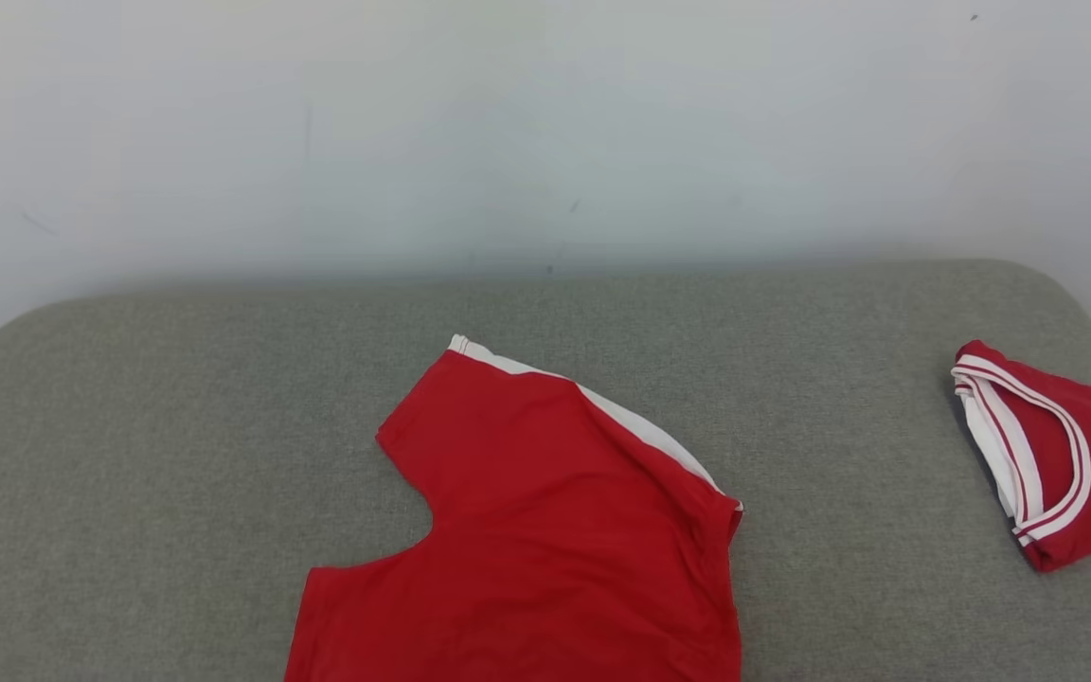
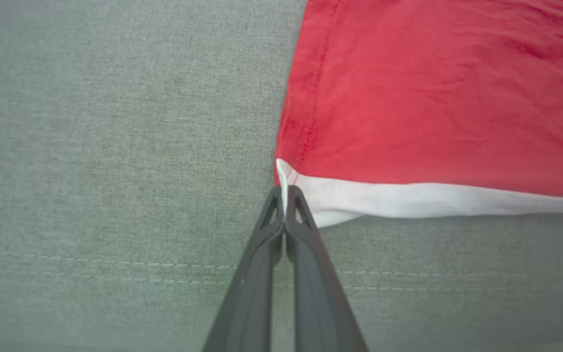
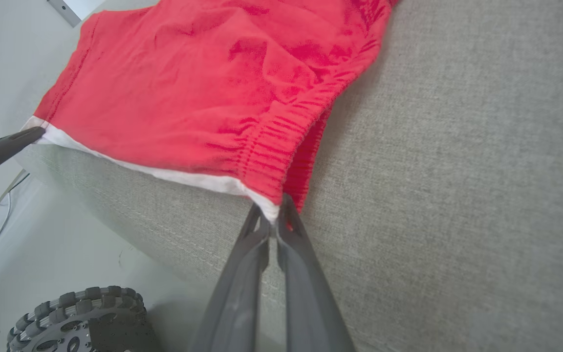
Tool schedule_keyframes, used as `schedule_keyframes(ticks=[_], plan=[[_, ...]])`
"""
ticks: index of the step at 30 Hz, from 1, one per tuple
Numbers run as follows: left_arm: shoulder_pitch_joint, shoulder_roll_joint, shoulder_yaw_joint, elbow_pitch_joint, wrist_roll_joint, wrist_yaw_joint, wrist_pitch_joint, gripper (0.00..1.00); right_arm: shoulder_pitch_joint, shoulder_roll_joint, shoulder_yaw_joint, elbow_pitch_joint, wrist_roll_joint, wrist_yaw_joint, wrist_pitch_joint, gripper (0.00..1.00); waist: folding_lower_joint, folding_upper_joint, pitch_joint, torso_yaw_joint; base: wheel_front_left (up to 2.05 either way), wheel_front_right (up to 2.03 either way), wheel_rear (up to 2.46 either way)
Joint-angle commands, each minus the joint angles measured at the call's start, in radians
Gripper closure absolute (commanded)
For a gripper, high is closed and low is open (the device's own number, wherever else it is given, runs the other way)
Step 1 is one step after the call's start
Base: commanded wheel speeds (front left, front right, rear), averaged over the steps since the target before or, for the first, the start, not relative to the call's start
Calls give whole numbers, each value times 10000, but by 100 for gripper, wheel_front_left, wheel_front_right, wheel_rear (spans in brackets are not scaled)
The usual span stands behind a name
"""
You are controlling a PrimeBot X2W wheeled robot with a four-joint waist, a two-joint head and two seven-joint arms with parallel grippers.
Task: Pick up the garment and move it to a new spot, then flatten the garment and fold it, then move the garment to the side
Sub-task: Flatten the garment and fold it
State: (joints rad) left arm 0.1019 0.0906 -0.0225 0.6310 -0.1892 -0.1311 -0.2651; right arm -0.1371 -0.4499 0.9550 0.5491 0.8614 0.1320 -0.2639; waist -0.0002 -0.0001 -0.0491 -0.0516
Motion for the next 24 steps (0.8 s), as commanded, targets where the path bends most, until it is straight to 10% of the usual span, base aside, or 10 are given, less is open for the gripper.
schedule_keyframes(ticks=[1,24], plan=[[117,-21,89,-103,53,21,16,100,99,-28,179,-64,122,-32,8,100,2,1,-151,-93,0,0,0],[-3498,517,212,-2363,663,17,-1,100,-1323,325,-1911,-1986,370,-32,6,100,2,1,2040,-738,0,0,0]])
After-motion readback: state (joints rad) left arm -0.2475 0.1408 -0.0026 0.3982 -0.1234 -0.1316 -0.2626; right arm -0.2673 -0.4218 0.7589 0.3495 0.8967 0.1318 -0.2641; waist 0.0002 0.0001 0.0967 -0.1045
